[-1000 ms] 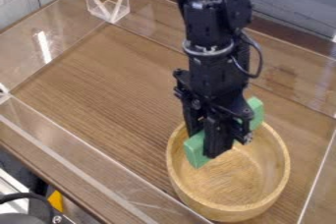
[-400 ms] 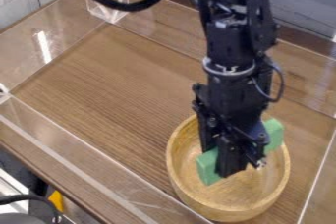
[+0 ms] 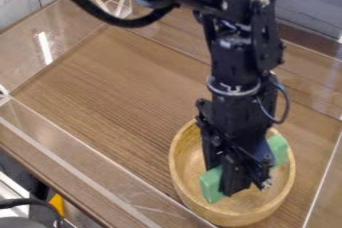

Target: Put the green block in the brown bowl

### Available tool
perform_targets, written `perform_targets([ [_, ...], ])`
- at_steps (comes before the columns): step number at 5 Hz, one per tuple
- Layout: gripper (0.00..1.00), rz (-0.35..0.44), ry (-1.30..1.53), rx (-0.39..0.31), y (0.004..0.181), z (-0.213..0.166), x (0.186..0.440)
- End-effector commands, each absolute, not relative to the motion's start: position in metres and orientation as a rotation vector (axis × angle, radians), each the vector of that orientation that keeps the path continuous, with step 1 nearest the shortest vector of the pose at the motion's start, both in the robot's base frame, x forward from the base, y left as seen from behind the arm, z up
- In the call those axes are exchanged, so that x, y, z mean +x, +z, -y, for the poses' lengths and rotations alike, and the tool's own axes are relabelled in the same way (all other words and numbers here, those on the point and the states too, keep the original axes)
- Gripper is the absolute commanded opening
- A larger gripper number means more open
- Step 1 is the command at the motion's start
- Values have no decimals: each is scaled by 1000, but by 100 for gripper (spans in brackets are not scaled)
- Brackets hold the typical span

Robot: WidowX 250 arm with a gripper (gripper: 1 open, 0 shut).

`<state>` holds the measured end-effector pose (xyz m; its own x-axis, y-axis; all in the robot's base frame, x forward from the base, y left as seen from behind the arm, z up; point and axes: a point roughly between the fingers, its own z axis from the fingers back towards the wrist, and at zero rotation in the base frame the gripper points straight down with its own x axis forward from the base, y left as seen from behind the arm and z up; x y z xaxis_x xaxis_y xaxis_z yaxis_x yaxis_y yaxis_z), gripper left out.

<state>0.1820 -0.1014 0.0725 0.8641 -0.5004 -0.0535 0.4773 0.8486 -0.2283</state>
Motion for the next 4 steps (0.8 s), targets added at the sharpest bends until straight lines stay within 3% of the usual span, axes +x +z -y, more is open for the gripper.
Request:
perform_targets([
  [1,0,-83,-474,-216,74,106,186],
  [4,0,-87,-439,-225,70,91,195],
])
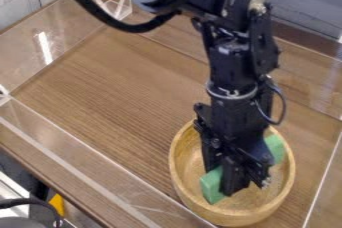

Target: Put the green block in the brown bowl

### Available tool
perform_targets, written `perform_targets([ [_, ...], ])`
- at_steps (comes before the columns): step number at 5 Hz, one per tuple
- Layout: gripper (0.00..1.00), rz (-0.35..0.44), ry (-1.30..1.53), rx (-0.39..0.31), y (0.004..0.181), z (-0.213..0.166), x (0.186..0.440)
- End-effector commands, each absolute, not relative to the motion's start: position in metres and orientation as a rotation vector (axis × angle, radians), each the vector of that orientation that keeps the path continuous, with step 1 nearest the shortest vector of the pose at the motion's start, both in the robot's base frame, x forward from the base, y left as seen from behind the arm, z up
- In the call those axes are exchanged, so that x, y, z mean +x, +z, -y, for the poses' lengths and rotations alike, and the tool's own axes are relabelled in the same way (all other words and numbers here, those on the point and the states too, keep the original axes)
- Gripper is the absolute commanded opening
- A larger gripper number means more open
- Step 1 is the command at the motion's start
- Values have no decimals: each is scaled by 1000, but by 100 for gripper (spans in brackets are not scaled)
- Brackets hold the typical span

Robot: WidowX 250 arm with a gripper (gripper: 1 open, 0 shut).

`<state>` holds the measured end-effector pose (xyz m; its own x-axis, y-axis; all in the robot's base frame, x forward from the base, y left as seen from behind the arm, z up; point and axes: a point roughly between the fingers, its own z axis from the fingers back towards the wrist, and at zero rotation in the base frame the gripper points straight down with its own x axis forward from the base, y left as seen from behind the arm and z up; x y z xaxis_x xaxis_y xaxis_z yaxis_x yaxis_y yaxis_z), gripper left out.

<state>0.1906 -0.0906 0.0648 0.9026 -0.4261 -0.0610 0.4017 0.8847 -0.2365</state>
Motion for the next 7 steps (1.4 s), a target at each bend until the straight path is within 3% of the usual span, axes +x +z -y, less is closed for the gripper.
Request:
perform_targets([
  [1,0,-84,-388,-227,67,98,201],
  [5,0,-91,-387,-240,65,88,197],
  [7,0,-75,-201,-249,59,78,198],
])
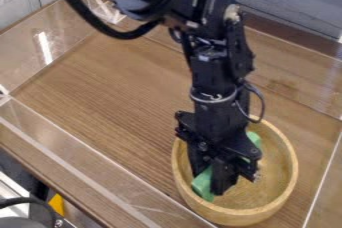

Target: Put the green block in the brown bowl

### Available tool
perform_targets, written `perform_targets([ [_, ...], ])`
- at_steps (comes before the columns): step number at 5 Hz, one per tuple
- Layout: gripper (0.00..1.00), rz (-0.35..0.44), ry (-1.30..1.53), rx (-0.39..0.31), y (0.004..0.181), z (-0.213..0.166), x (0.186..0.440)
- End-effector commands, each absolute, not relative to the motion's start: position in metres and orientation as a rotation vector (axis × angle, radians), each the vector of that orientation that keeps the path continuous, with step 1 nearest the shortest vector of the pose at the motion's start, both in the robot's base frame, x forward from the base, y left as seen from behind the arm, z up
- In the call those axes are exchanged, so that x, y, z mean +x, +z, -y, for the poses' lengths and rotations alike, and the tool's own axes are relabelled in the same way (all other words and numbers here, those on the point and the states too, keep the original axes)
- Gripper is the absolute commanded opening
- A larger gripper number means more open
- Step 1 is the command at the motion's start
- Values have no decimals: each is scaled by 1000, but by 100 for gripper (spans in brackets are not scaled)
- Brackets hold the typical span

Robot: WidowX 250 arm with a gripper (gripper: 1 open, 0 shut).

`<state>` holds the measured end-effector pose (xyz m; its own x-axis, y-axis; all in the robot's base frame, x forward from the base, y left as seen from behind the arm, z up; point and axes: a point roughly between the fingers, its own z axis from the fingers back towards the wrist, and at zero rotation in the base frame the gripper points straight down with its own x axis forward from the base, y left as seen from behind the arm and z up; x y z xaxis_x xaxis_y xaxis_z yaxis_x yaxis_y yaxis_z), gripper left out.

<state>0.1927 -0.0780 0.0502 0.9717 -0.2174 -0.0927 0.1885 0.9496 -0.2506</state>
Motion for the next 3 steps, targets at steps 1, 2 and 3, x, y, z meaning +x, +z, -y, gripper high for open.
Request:
perform_targets([
  [1,0,-75,-169,-251,58,81,199],
  [2,0,-75,-137,-253,56,84,199],
  [3,0,-75,-97,-255,50,83,195],
])
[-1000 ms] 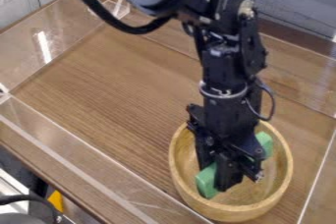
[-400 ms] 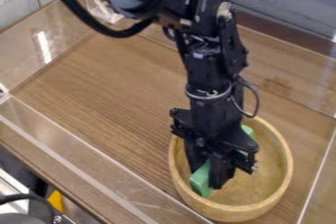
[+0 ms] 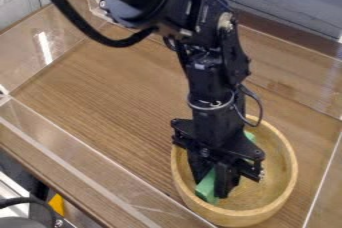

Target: Put the green block in the brown bowl

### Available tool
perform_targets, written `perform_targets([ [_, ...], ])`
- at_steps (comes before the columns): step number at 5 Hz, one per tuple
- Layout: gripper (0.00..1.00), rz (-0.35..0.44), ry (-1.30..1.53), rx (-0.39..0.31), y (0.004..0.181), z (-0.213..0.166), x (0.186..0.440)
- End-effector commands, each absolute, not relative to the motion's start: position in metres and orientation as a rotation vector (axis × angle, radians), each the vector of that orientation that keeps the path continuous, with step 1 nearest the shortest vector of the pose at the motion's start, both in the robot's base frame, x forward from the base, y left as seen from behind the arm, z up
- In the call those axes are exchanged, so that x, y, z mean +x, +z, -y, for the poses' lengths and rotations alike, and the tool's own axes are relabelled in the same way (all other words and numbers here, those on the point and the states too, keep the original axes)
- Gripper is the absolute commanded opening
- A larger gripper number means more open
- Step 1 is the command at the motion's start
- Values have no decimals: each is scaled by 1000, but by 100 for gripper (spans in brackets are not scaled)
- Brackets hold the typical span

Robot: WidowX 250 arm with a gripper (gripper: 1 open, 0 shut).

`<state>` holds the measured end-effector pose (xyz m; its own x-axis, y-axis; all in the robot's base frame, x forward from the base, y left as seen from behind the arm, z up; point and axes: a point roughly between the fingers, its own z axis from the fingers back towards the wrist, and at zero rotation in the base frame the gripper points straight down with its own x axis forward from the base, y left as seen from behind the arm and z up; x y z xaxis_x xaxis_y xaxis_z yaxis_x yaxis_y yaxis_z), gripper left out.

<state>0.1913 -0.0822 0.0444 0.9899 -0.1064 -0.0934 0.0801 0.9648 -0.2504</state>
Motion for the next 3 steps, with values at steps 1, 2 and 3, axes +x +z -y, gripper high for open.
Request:
perform_targets([
  [1,100,-70,-33,-259,58,96,201],
  [2,100,-72,3,-260,64,96,193],
  [3,100,-64,46,-244,71,92,187],
])
